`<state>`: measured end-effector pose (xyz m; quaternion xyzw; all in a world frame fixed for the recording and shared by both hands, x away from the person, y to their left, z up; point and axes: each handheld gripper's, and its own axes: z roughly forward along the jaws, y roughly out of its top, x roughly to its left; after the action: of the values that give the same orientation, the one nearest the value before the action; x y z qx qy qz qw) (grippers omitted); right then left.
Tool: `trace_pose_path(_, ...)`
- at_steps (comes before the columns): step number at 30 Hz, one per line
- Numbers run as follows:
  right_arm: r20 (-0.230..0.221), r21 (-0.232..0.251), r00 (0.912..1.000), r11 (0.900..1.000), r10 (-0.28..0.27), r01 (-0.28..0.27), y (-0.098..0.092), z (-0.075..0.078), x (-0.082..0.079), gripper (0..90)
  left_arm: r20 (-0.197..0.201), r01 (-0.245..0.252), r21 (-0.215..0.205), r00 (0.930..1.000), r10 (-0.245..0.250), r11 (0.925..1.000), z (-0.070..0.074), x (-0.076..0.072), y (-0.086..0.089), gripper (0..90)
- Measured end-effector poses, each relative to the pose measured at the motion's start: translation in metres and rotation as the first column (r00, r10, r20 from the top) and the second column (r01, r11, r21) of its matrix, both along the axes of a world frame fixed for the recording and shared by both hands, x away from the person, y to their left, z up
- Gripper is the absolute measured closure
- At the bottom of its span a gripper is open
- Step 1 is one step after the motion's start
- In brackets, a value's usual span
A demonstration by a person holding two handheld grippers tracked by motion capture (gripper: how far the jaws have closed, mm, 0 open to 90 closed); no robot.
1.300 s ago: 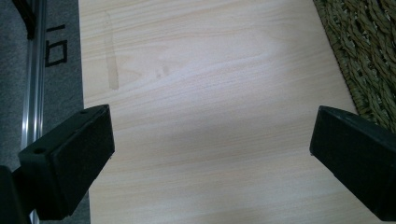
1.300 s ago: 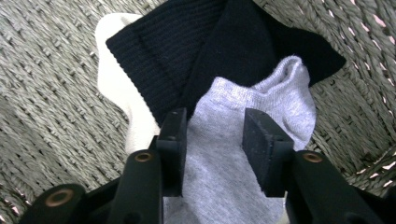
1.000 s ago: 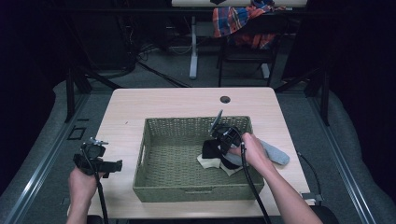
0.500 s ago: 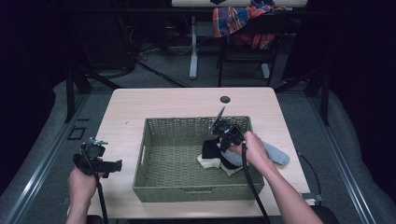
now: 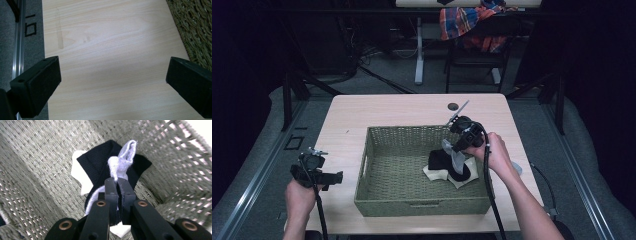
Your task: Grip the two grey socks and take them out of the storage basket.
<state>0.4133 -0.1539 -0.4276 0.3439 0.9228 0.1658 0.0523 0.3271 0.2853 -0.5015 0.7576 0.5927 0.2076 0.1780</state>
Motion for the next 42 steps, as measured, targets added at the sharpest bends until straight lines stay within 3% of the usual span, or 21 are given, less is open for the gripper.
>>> trace_pose_path(3, 0.017, 0.037, 0.9997, 0.999, -0.017, 0.017, -0.005, 0.009, -0.003, 87.8, 0.001, -0.003, -0.002, 1.0000, 0.003, 1.0000, 0.000, 0.000, 0.000, 0.0)
trace_pose_path(30, 0.111, 0.090, 0.9936, 0.996, -0.016, 0.006, -0.025, 0.065, -0.025, 87.7, -0.001, 0.000, -0.003, 1.0000, 0.000, 1.0000, 0.000, 0.000, -0.001, 0.0)
trace_pose_path(42, 0.148, 0.138, 0.9877, 0.990, -0.050, 0.029, -0.041, 0.083, -0.032, 87.7, -0.004, 0.001, -0.004, 1.0000, -0.001, 1.0000, 0.000, 0.000, 0.000, 0.0)
